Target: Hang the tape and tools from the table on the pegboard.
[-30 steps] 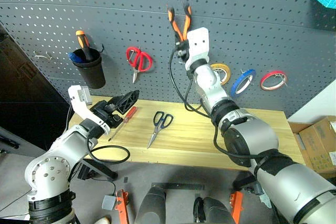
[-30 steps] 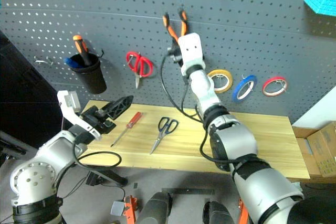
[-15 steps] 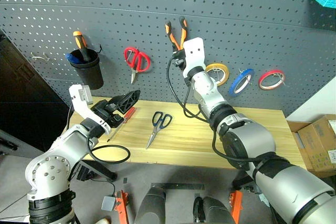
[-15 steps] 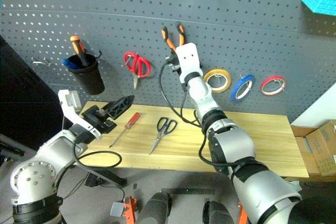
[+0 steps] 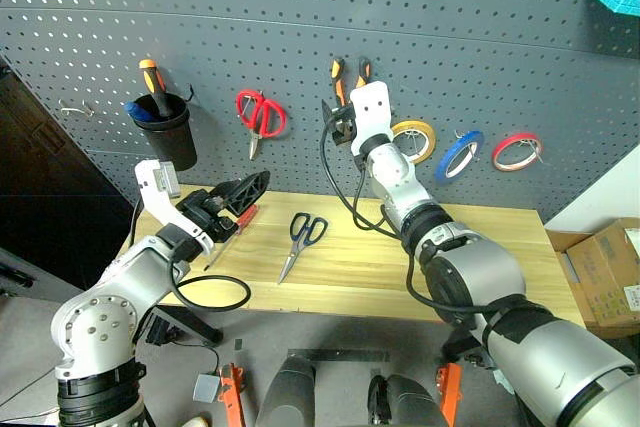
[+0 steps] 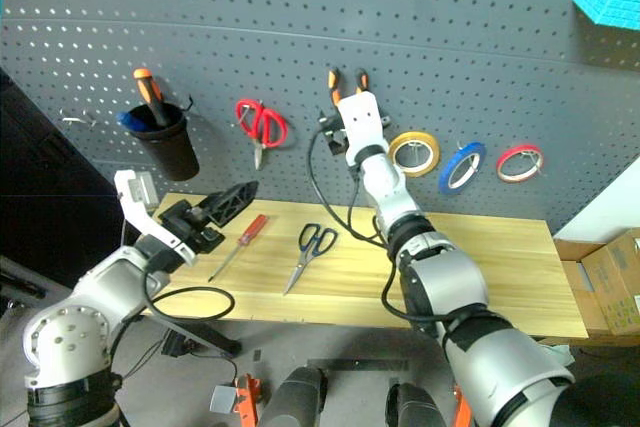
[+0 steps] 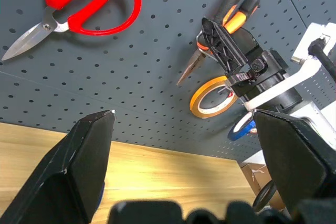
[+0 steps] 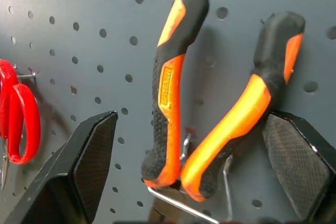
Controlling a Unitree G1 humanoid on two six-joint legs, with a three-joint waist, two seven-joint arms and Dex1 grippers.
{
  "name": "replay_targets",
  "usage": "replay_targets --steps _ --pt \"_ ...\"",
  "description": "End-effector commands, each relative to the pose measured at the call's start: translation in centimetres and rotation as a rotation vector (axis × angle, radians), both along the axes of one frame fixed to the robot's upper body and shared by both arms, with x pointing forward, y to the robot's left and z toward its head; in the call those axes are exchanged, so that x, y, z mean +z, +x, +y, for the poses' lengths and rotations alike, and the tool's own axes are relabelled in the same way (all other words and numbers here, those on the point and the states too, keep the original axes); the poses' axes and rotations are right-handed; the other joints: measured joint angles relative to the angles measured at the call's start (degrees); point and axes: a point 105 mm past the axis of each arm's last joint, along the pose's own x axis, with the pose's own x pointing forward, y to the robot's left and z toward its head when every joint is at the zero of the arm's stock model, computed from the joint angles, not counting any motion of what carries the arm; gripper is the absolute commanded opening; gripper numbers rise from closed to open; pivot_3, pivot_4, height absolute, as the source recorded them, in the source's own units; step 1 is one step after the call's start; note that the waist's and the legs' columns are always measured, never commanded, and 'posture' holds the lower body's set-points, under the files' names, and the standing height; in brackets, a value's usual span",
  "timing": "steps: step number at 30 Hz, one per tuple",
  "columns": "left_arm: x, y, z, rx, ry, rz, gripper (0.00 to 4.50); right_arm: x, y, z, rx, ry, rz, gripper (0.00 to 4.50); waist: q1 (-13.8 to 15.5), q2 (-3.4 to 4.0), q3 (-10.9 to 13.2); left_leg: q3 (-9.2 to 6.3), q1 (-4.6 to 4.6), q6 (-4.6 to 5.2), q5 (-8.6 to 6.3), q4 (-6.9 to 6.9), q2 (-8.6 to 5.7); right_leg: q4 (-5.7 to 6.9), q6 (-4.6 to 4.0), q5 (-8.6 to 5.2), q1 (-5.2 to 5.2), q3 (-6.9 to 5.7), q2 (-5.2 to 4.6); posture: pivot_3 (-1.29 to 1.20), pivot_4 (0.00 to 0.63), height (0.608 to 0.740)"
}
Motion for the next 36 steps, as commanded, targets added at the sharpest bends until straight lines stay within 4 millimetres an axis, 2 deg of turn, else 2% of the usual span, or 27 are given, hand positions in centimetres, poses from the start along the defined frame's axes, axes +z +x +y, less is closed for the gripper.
replay_targets --steps 1,5,7,11,13,17,22,25,28,32,36 --pt "0.0 0.8 0.6 0.065 0.057 -0.019 4.50 1.0 -0.9 -0.4 0.060 0.029 -0.080 4.48 -0.1 0.00 0.0 0.00 0.00 0.00 0.00 0.00 0.00 0.00 0.01 0.00 0.01 0.00 0.00 0.38 0.126 0.740" --pt "-0.7 1.7 1.1 0.106 0.092 -0.012 4.50 -0.4 -3.0 -0.6 0.134 0.026 -0.076 4.48 -0.3 0.01 0.0 0.00 0.01 0.00 0.00 -0.04 0.03 0.03 0.10 0.06 -0.03 0.00 0.01 0.35 0.128 0.740" --pt "-0.8 2.1 0.6 0.096 0.092 -0.012 4.50 -1.3 -5.0 -0.7 0.178 0.022 -0.052 4.48 -0.5 0.02 0.0 -0.01 0.00 0.00 0.00 -0.06 0.03 0.04 0.14 0.08 -0.04 -0.01 0.01 0.32 0.129 0.740" --pt "-1.1 2.8 0.3 0.096 0.101 -0.009 4.50 -1.3 -7.9 -0.9 0.241 0.012 0.001 4.48 -1.1 0.09 0.1 -0.02 -0.02 0.00 0.00 -0.04 0.03 0.05 0.15 0.07 -0.05 0.00 -0.01 0.28 0.130 0.740" --pt "-1.9 3.3 1.0 0.132 0.169 0.029 4.50 -1.3 -9.3 -0.8 0.314 -0.006 0.034 4.48 -1.8 0.13 0.1 0.00 0.01 0.00 0.00 0.01 0.03 0.11 0.06 0.02 -0.05 0.00 0.00 0.27 0.131 0.740" --pt "-4.7 4.2 2.4 0.181 0.340 0.142 4.50 -2.4 -11.9 -0.6 0.463 -0.114 0.095 4.48 -3.5 0.16 0.1 0.04 0.44 0.00 0.00 0.01 0.04 0.14 -0.09 -0.08 0.32 0.02 0.00 0.24 0.137 0.740" --pt "-8.4 4.8 3.2 0.202 0.521 0.252 4.50 -5.2 -14.5 -1.1 0.628 -0.243 0.170 4.48 -4.6 0.32 0.2 0.08 0.64 0.00 -0.01 -0.01 0.00 -0.08 -0.12 -0.11 0.62 0.03 -0.04 0.21 0.146 0.740" --pt "-11.7 4.2 2.8 0.191 0.613 0.343 4.50 -6.9 -15.6 -1.9 0.701 -0.333 0.178 4.48 -5.3 0.36 0.3 0.12 0.61 0.01 -0.02 -0.01 -0.03 -0.11 -0.11 -0.12 0.62 0.06 -0.06 0.19 0.156 0.740" --pt "-14.4 3.5 1.5 0.124 0.627 0.411 4.50 -8.9 -16.6 -2.7 0.770 -0.431 0.206 4.48 -6.1 0.46 0.5 0.11 0.61 0.02 -0.02 -0.02 -0.03 -0.11 -0.09 -0.12 0.62 0.05 -0.06 0.16 0.171 0.740" --pt "-16.3 3.8 0.2 0.057 0.629 0.448 4.50 -10.5 -17.4 -3.5 0.823 -0.519 0.244 4.48 -6.8 0.49 0.7 0.09 0.63 0.02 -0.02 0.02 -0.02 -0.08 -0.09 -0.13 0.62 0.05 -0.04 0.13 0.188 0.740" --pt "-17.5 4.5 1.1 0.077 0.706 0.475 4.50 -11.3 -17.9 -4.1 0.859 -0.574 0.260 4.48 -7.9 0.52 1.1 0.05 0.63 0.02 -0.02 0.04 0.00 -0.03 -0.09 -0.13 0.61 0.04 -0.01 0.11 0.203 0.740"
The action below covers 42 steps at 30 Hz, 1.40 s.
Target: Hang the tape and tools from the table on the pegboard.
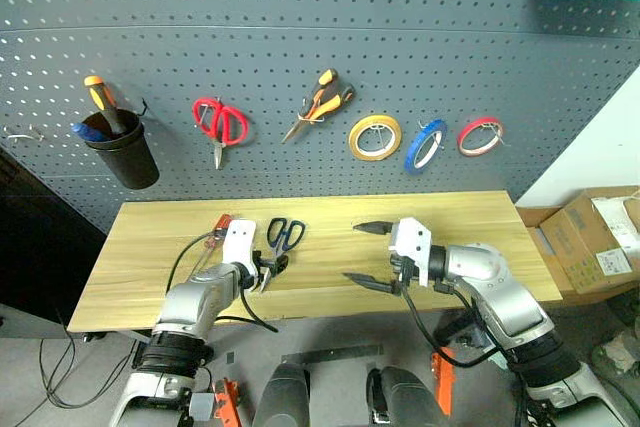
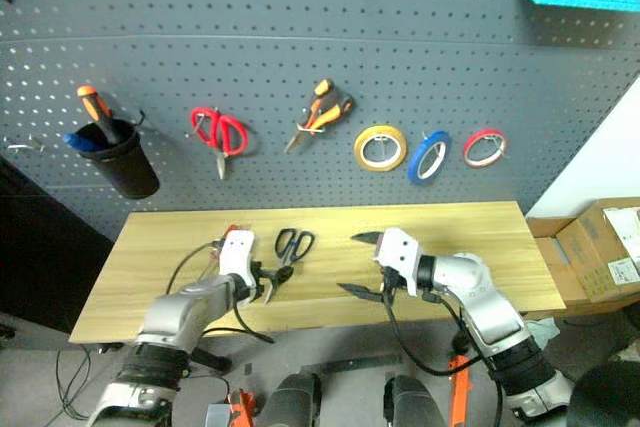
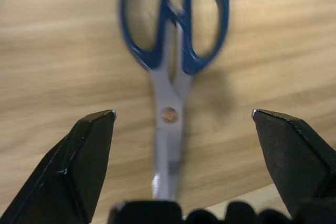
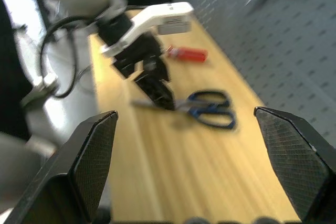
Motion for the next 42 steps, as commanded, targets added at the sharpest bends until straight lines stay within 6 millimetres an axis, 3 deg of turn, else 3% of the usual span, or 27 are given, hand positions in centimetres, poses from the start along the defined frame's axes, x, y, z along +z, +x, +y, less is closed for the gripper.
replay_targets --steps 1,5,11,16,20,28,35,42 --pt "0.3 1.2 0.9 0.004 0.073 -0.031 4.50 0.2 -0.4 -0.2 0.046 -0.024 -0.041 4.48 -0.4 0.04 0.1 0.01 0.00 0.00 0.00 0.00 0.00 0.00 0.00 0.00 0.00 0.01 0.00 0.10 0.206 0.740" --pt "-0.7 1.5 1.4 -0.011 0.128 -0.003 4.50 0.5 -0.1 -0.5 0.029 -0.019 -0.050 4.48 -1.1 0.05 0.6 0.04 -0.01 0.01 -0.01 -0.02 -0.02 -0.05 0.02 0.00 0.00 0.05 -0.01 0.08 0.216 0.740" --pt "-2.5 1.3 -0.1 -0.078 0.081 0.070 4.50 1.0 0.0 -0.2 0.027 -0.006 -0.057 4.48 -1.5 0.29 1.0 0.02 -0.01 0.01 -0.01 0.00 -0.05 -0.01 0.05 0.00 0.02 0.04 -0.02 0.06 0.224 0.740" --pt "-2.6 1.1 -1.6 -0.127 -0.008 0.125 4.50 1.0 -0.6 0.0 0.066 -0.026 -0.066 4.48 -1.9 0.30 1.0 0.03 0.01 0.01 -0.01 0.03 -0.07 -0.01 0.06 0.00 0.05 0.06 -0.02 0.06 0.222 0.740" --pt "-2.6 0.9 -1.0 -0.103 0.011 0.154 3.60 1.0 -0.8 0.0 0.071 -0.024 -0.067 4.50 -2.1 0.31 1.0 0.02 0.03 0.01 -0.01 0.01 -0.06 -0.01 0.07 -0.01 0.05 0.05 -0.02 0.06 0.217 0.740" --pt "-2.8 -0.4 0.0 -0.084 0.014 0.193 0.83 1.3 -0.6 0.1 0.062 -0.011 -0.073 4.50 -2.3 0.31 1.0 0.02 0.03 0.01 -0.01 0.00 -0.06 -0.02 0.08 -0.01 0.05 0.05 -0.02 0.06 0.204 0.740" --pt "-1.5 -0.1 0.8 -0.072 0.032 0.112 0.69 1.7 -0.6 0.0 0.056 0.009 -0.075 4.50 -2.5 0.31 1.0 0.01 0.05 0.01 -0.01 0.00 -0.06 -0.03 0.08 -0.01 0.06 0.05 -0.03 0.07 0.185 0.740" --pt "1.9 -0.6 1.1 -0.130 0.163 -0.102 0.69 5.8 -1.8 0.4 -0.013 0.251 -0.007 4.50 -2.7 0.30 1.0 -0.03 -0.02 -0.01 -0.02 -0.14 -0.01 -0.04 0.39 0.09 0.00 0.03 -0.03 0.10 0.158 0.740"
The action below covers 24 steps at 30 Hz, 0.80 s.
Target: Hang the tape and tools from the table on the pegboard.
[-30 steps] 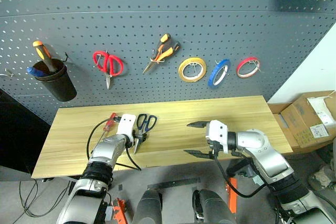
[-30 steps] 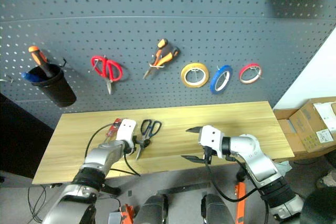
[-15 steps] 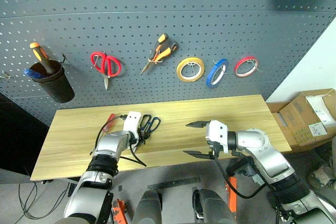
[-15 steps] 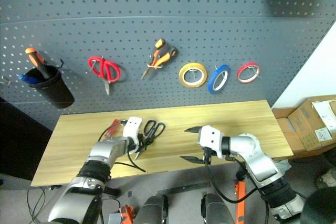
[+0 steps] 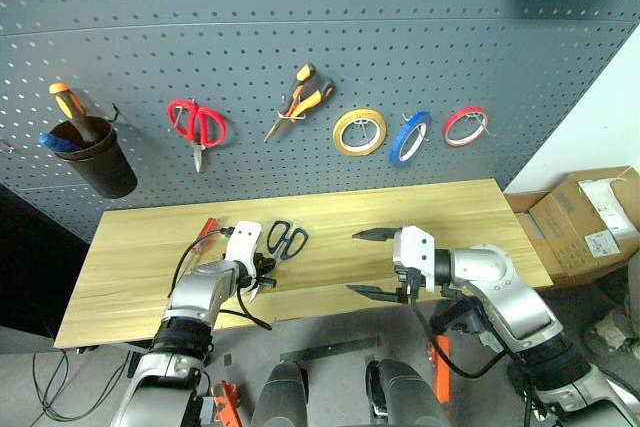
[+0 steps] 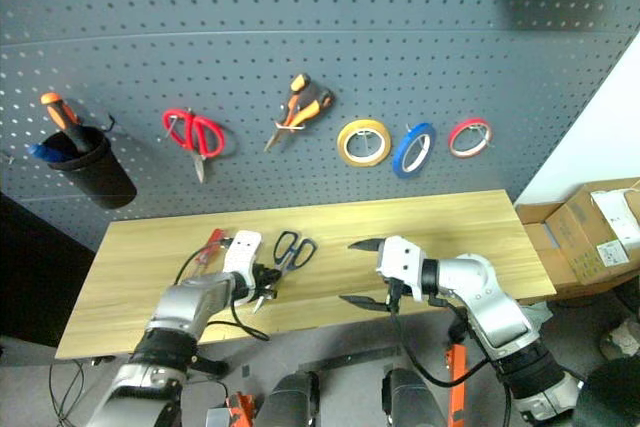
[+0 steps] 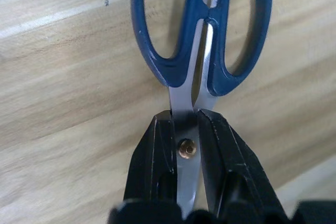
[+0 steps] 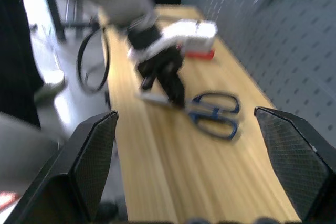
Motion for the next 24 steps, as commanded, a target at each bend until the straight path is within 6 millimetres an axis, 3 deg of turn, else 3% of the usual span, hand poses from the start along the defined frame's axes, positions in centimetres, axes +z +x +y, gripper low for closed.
replay_targets --steps 1,6,10,16,22,24 --pt "3.0 0.2 0.4 -0.001 0.056 -0.149 0.69 3.5 -0.4 0.4 -0.059 0.171 0.021 4.50 0.0 0.00 0.0 0.00 0.00 0.00 0.00 0.00 0.00 0.00 0.00 0.00 -0.01 0.00 0.00 0.10 0.153 0.740" --pt "7.0 -0.4 1.0 0.068 0.070 -0.334 0.69 5.6 0.0 1.4 -0.126 0.271 0.037 4.50 0.3 -0.11 -0.1 -0.04 -0.02 -0.01 0.00 0.04 0.04 0.02 -0.21 -0.12 -0.03 -0.04 -0.03 0.14 0.127 0.740" --pt "8.6 -1.0 1.6 0.120 0.113 -0.416 0.69 6.8 0.8 2.3 -0.144 0.323 0.020 4.50 0.8 -0.15 -0.2 0.06 0.00 -0.01 0.00 0.08 -0.02 -0.03 -0.21 -0.12 0.00 0.01 -0.09 0.17 0.104 0.740" --pt "5.9 -2.2 0.8 0.084 0.101 -0.278 0.69 6.8 1.5 2.8 -0.125 0.329 0.067 4.50 1.4 -0.39 -0.5 0.03 -0.03 -0.01 0.00 0.01 -0.04 -0.05 -0.04 -0.02 -0.01 -0.06 -0.08 0.19 0.093 0.740" --pt "4.7 -0.4 1.3 0.085 0.057 -0.238 0.69 4.4 1.3 3.1 -0.103 0.212 0.103 4.50 1.7 -0.51 -0.6 0.03 -0.03 0.00 0.00 0.12 -0.03 -0.02 -0.14 -0.07 0.00 -0.06 -0.07 0.18 0.099 0.740" --pt "4.5 0.3 1.1 0.065 0.017 -0.219 1.07 3.6 0.9 3.4 -0.060 0.146 0.084 4.50 1.6 -0.57 -0.6 0.04 -0.02 0.00 0.00 0.16 -0.03 -0.01 -0.15 -0.07 0.01 -0.07 -0.06 0.17 0.110 0.740"
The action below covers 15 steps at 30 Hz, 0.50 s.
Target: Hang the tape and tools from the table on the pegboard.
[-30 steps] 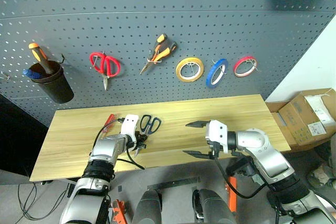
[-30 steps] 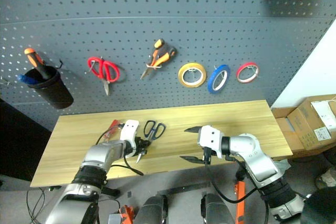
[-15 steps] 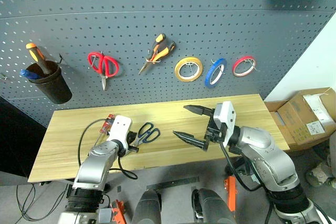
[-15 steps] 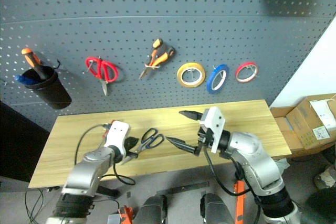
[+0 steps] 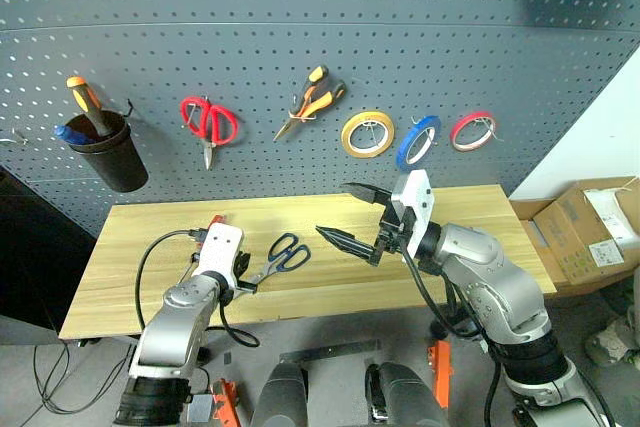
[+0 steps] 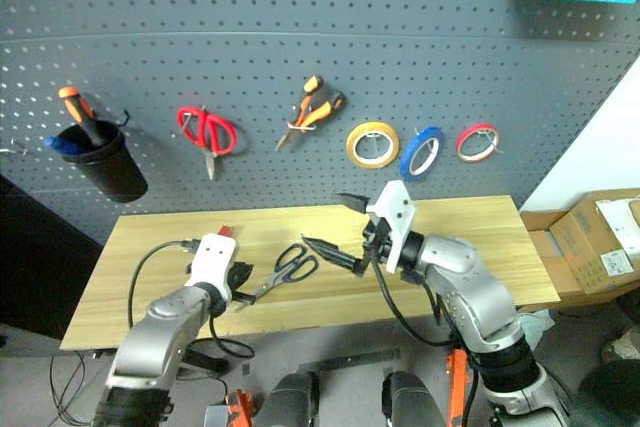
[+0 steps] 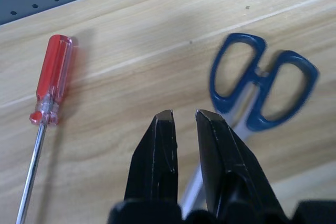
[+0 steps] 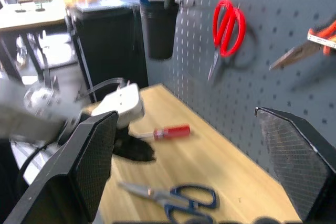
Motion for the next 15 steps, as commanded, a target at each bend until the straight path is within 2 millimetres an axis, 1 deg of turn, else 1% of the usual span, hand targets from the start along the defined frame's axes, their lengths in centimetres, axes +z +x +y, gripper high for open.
replay_targets --steps 1,6,8,10,15 --pt "0.4 1.3 -0.4 -0.063 -0.056 -0.005 1.27 -0.8 -0.9 0.6 0.088 -0.090 -0.056 4.50 -0.1 -0.02 0.0 0.01 0.00 0.00 0.00 0.00 0.00 0.00 0.00 0.00 0.00 0.01 0.00 0.16 0.113 0.740" --pt "-0.2 1.6 -0.1 -0.187 -0.042 0.093 2.98 -2.7 -1.2 0.2 0.113 -0.180 -0.045 4.50 -0.6 -0.05 0.0 0.03 -0.02 0.00 0.00 -0.04 0.00 -0.01 0.08 0.04 -0.01 0.01 0.01 0.14 0.131 0.740" --pt "-0.6 1.7 0.4 -0.215 -0.007 0.141 3.71 -3.0 -1.4 0.3 0.110 -0.181 -0.019 4.50 -0.6 -0.05 0.0 0.02 -0.02 0.00 0.00 -0.08 0.02 0.01 0.15 0.08 -0.03 0.00 0.04 0.13 0.140 0.740" --pt "-0.8 1.6 0.6 -0.238 -0.010 0.190 4.42 -3.2 -1.9 0.6 0.115 -0.175 0.007 4.50 -0.7 -0.04 0.0 0.01 -0.01 0.00 0.00 -0.09 0.04 0.03 0.12 0.07 -0.04 0.00 0.06 0.12 0.147 0.740" --pt "-1.2 1.3 0.1 -0.312 -0.029 0.276 4.46 -4.0 -2.8 1.0 0.142 -0.206 0.032 4.50 -0.8 -0.03 0.0 0.02 -0.02 0.00 0.00 -0.02 0.04 0.04 -0.03 -0.03 -0.04 0.02 0.06 0.09 0.161 0.740"
